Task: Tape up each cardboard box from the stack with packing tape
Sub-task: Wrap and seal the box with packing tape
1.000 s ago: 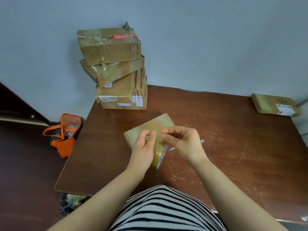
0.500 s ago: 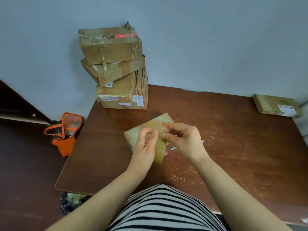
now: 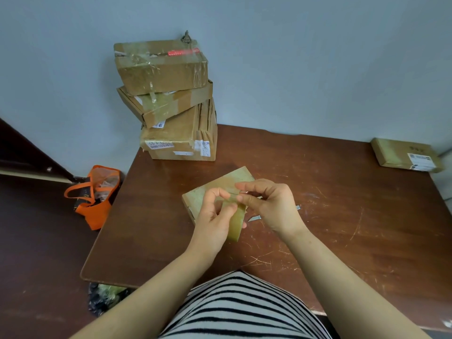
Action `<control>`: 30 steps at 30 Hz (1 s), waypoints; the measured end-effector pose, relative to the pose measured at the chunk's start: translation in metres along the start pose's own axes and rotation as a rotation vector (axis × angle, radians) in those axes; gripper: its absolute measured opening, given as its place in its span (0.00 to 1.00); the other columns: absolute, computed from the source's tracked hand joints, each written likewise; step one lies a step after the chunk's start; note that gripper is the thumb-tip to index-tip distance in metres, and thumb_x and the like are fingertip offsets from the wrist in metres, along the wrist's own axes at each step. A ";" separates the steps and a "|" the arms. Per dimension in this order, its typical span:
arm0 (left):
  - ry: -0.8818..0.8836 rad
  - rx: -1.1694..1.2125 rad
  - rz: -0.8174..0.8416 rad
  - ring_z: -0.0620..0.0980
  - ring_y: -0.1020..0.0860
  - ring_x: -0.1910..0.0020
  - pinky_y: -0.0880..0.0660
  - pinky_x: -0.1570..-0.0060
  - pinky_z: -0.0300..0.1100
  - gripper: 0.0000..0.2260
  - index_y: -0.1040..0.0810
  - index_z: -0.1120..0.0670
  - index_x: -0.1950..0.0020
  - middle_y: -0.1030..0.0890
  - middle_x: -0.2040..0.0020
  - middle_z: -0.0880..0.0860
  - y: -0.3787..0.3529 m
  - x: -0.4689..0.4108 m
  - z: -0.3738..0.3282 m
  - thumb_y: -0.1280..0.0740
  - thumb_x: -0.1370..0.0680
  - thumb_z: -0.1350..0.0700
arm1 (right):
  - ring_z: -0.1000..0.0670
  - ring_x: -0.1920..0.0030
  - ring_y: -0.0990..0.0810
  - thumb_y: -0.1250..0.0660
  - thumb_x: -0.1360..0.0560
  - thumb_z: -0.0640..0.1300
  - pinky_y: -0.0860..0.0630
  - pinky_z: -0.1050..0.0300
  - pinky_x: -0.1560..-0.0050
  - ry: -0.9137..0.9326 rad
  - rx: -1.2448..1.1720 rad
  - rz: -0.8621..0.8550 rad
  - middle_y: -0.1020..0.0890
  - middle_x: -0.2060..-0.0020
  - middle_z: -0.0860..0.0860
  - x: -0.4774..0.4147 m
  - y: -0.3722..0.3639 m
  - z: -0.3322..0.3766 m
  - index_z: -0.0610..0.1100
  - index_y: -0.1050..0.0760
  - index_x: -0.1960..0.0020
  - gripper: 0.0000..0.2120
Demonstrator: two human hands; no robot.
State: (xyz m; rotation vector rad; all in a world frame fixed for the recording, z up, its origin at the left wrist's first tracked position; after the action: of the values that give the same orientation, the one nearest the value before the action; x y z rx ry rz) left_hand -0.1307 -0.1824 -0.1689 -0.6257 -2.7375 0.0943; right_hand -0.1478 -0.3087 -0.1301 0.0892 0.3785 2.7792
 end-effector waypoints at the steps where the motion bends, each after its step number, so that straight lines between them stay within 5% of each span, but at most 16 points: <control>1: 0.000 0.000 -0.002 0.53 0.18 0.64 0.22 0.60 0.46 0.04 0.32 0.52 0.50 0.17 0.60 0.50 0.000 0.000 0.000 0.39 0.19 0.61 | 0.61 0.64 0.22 0.27 0.30 0.33 0.22 0.66 0.60 -0.003 0.016 -0.001 0.20 0.61 0.54 0.000 0.000 0.000 0.40 0.18 0.49 0.10; 7: -0.024 -0.025 -0.026 0.55 0.17 0.62 0.21 0.57 0.49 0.05 0.30 0.50 0.51 0.19 0.52 0.57 0.002 -0.001 -0.001 0.38 0.19 0.61 | 0.60 0.63 0.22 0.28 0.28 0.34 0.23 0.66 0.61 0.032 0.109 -0.039 0.21 0.61 0.56 -0.001 0.000 0.002 0.41 0.17 0.51 0.07; 10: -0.068 -0.086 -0.036 0.64 0.20 0.55 0.22 0.51 0.58 0.02 0.28 0.47 0.50 0.20 0.51 0.60 0.003 -0.002 -0.002 0.36 0.22 0.53 | 0.61 0.61 0.23 0.30 0.27 0.32 0.25 0.69 0.63 0.092 0.103 -0.064 0.22 0.58 0.54 0.002 -0.001 0.008 0.41 0.17 0.55 0.06; 13: -0.061 -0.103 -0.081 0.46 0.19 0.55 0.22 0.52 0.41 0.04 0.27 0.45 0.48 0.18 0.52 0.52 0.005 -0.002 0.000 0.34 0.21 0.53 | 0.60 0.52 0.27 0.30 0.26 0.34 0.23 0.64 0.57 0.189 0.167 -0.104 0.28 0.48 0.57 0.006 -0.002 0.012 0.44 0.17 0.57 0.06; 15: -0.042 -0.042 -0.073 0.42 0.18 0.53 0.23 0.51 0.39 0.11 0.29 0.45 0.44 0.18 0.47 0.53 0.004 -0.002 0.003 0.34 0.21 0.59 | 0.61 0.49 0.29 0.31 0.25 0.36 0.24 0.62 0.54 0.197 0.206 -0.094 0.31 0.46 0.60 0.005 -0.005 0.009 0.44 0.18 0.57 0.05; 18: 0.002 0.125 -0.018 0.49 0.19 0.46 0.22 0.46 0.49 0.26 0.34 0.35 0.38 0.17 0.45 0.50 0.004 -0.001 0.008 0.31 0.24 0.63 | 0.62 0.51 0.26 0.32 0.24 0.37 0.28 0.69 0.53 0.146 0.236 -0.022 0.28 0.50 0.59 0.004 -0.009 0.002 0.41 0.20 0.55 0.03; 21: -0.031 0.013 -0.009 0.49 0.21 0.43 0.24 0.42 0.53 0.14 0.23 0.36 0.44 0.18 0.47 0.44 0.005 0.000 0.004 0.30 0.25 0.53 | 0.61 0.55 0.26 0.32 0.24 0.37 0.29 0.71 0.57 0.143 0.269 0.030 0.27 0.54 0.59 0.005 -0.012 0.001 0.39 0.20 0.55 0.03; 23: -0.039 0.018 -0.105 0.53 0.20 0.52 0.23 0.49 0.55 0.04 0.19 0.41 0.54 0.18 0.57 0.45 0.014 0.002 0.004 0.32 0.24 0.51 | 0.59 0.56 0.25 0.30 0.26 0.39 0.29 0.70 0.57 0.118 0.256 0.038 0.26 0.55 0.59 0.006 -0.013 0.000 0.39 0.19 0.55 0.03; 25: -0.047 0.000 -0.178 0.53 0.23 0.59 0.24 0.55 0.54 0.08 0.18 0.45 0.59 0.19 0.63 0.49 0.023 0.003 0.007 0.34 0.22 0.54 | 0.58 0.56 0.24 0.27 0.29 0.41 0.27 0.67 0.55 0.047 0.210 0.020 0.23 0.57 0.58 0.010 -0.014 -0.008 0.43 0.17 0.57 0.01; 30: -0.020 -0.142 -0.184 0.49 0.23 0.59 0.24 0.52 0.53 0.08 0.20 0.52 0.57 0.20 0.61 0.51 0.020 0.006 0.020 0.34 0.21 0.52 | 0.56 0.63 0.19 0.23 0.35 0.38 0.23 0.65 0.60 -0.274 -0.213 -0.086 0.17 0.66 0.52 0.025 -0.005 -0.048 0.44 0.19 0.64 0.06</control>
State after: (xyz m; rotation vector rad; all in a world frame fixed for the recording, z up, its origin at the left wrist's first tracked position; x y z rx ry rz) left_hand -0.1338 -0.1612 -0.1885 -0.4075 -2.8244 -0.1393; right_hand -0.1752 -0.3080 -0.1775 0.3879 0.0162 2.6547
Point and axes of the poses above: each hand's wrist, its own x-axis away from the middle knuckle, its own y-axis out of the back of the hand, z = x × y, the point moved 10 cm from there along -x, towards the middle knuckle
